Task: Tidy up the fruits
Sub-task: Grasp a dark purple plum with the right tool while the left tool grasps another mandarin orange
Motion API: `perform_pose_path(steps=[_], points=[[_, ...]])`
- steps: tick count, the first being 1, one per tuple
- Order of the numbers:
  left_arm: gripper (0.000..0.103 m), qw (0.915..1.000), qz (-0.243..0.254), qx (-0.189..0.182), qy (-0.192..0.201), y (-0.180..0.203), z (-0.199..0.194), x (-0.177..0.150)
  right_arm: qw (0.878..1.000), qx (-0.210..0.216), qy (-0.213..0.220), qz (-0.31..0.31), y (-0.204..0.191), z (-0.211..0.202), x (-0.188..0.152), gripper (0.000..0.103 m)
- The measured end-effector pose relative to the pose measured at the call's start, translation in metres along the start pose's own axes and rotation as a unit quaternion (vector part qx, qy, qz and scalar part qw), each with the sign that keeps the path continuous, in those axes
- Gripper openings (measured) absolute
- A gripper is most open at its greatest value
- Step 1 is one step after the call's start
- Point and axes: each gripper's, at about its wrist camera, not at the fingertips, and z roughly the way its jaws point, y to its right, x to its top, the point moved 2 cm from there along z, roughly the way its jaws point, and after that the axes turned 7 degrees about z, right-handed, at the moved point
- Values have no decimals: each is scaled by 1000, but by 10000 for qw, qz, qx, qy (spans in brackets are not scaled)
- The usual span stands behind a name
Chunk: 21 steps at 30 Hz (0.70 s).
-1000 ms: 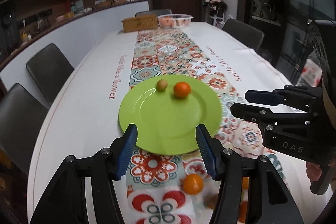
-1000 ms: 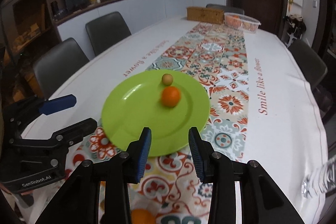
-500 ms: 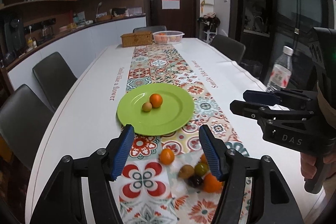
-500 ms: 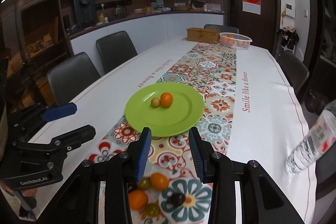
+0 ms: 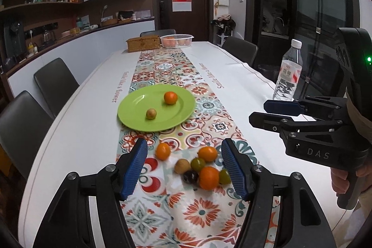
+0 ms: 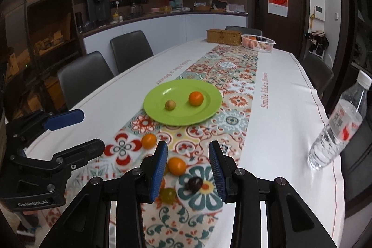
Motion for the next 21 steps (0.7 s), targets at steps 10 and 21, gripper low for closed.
perform_pose_path(steps=[10,21], points=[[65,9999,-60,92,9,19,9,-22,9997,2,-135,-195,9,2,-27,38],[64,9995,18,35,-329,37,39,-39,9983,149,-397,-404,14,25,-46,38]])
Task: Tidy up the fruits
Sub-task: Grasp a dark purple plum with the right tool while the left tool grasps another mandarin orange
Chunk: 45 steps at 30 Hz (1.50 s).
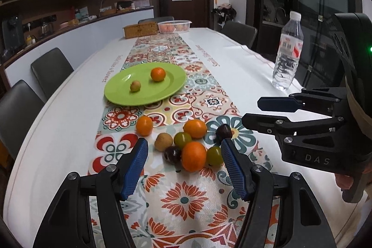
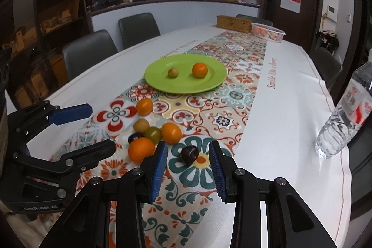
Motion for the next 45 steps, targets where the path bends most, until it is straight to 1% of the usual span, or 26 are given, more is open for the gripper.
perform_pose_path(steps=[17,19,33,37,45], points=[[48,9989,32,-190,-417,7,35,-11,9984,177,-521,112,13,46,-15,38],[43,9988,4,-225,-441,7,37,-11,9983,186,-546,129,14,49,-15,38],[36,9977,-34,-277,-611,7,52,-13,9970,288,-691,189,15,67,-16,38],[35,9974,-80,-315,-646,5,55,-13,9967,309,-730,181,15,71,-16,38],[35,9974,-18,-288,-666,7,57,-13,9961,313,-803,166,13,78,-16,38]])
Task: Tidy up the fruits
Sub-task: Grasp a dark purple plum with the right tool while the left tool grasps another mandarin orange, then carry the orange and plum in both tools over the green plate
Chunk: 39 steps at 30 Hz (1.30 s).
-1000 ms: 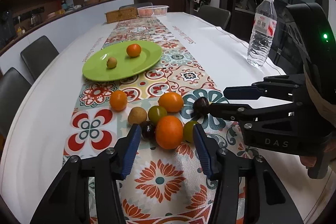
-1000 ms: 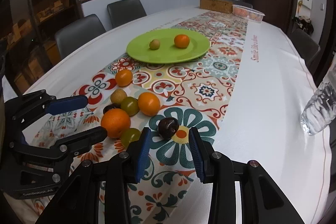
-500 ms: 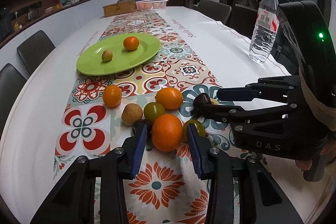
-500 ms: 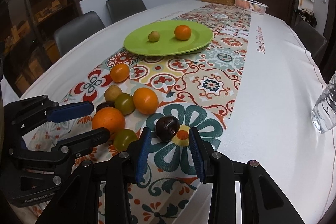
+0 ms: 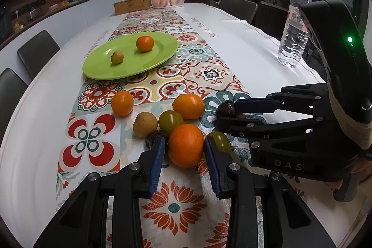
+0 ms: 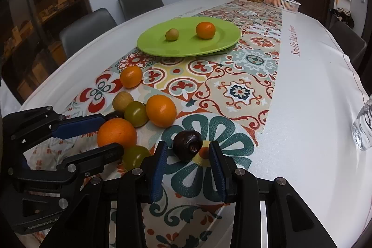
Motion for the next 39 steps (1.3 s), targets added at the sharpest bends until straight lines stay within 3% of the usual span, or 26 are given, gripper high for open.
perform_pose_path(steps=[4,8,39], points=[[32,10000,4,-23,-3,0,1,1,10000,-40,4,-29,-1,1,0,37],[31,10000,-12,-20,-1,0,1,2,10000,-46,7,-43,-1,1,0,29],[31,9965,-153,168,803,-14,-75,20,9963,-17,864,24,-34,-82,17,29]])
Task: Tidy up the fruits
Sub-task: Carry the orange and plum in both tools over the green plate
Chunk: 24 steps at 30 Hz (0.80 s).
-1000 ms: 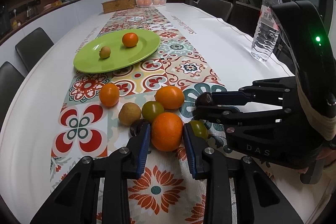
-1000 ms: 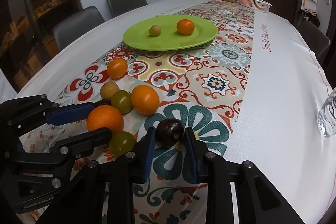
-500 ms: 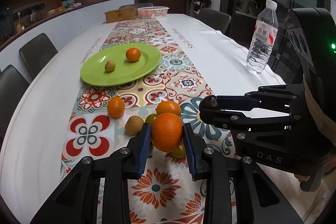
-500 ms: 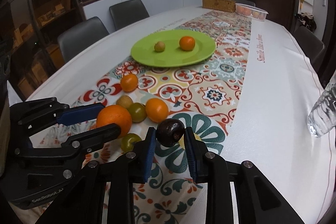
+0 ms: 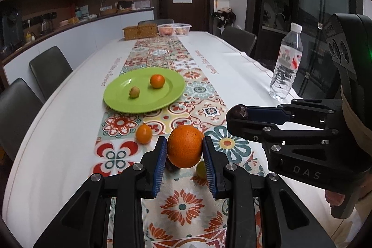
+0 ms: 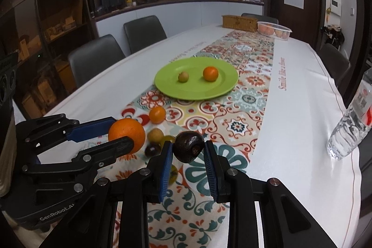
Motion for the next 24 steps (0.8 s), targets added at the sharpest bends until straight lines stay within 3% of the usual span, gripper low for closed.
perform_pose_path(steps=[14,24], points=[[31,9996,-53,61,275,-36,-2,30,9992,31,407,22,-18,-3,42,29],[31,9995,-131,86,291,-66,23,55,9994,-46,343,-7,-14,31,78,29]])
